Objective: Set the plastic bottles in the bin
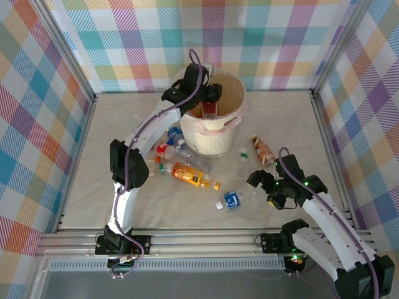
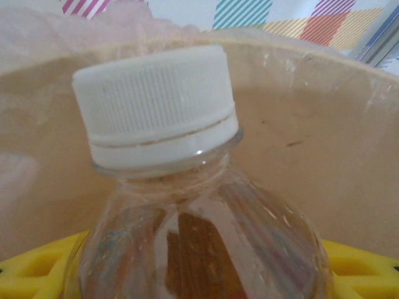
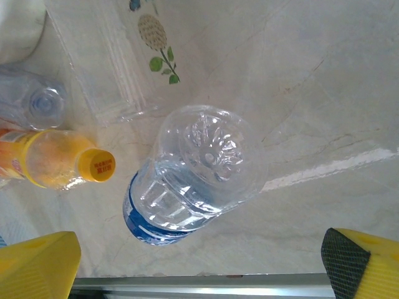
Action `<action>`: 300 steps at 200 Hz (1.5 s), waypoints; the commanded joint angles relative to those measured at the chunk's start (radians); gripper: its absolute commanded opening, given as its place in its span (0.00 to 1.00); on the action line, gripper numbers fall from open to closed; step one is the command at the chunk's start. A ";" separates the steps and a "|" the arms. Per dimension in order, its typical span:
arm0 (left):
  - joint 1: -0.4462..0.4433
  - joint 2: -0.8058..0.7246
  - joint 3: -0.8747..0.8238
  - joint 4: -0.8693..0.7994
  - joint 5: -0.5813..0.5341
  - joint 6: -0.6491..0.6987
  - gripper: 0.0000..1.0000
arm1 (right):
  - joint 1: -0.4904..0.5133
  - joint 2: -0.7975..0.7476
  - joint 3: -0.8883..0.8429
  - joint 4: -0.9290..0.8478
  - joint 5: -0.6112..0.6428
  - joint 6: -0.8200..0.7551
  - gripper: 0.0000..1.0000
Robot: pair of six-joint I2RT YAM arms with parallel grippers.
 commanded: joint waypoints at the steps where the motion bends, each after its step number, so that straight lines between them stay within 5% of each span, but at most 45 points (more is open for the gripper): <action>1: -0.005 0.003 0.011 -0.017 0.004 0.004 0.62 | 0.043 0.007 -0.019 0.046 0.022 0.067 1.00; 118: -0.005 -0.052 0.043 -0.039 -0.001 0.010 1.00 | 0.156 0.036 -0.092 0.150 0.063 0.200 1.00; 223: -0.005 -0.250 0.006 -0.069 0.068 -0.053 1.00 | 0.242 0.160 -0.109 0.270 0.103 0.253 1.00; 300: -0.005 -0.557 -0.342 0.108 0.000 -0.122 1.00 | 0.269 0.233 -0.133 0.350 0.135 0.286 1.00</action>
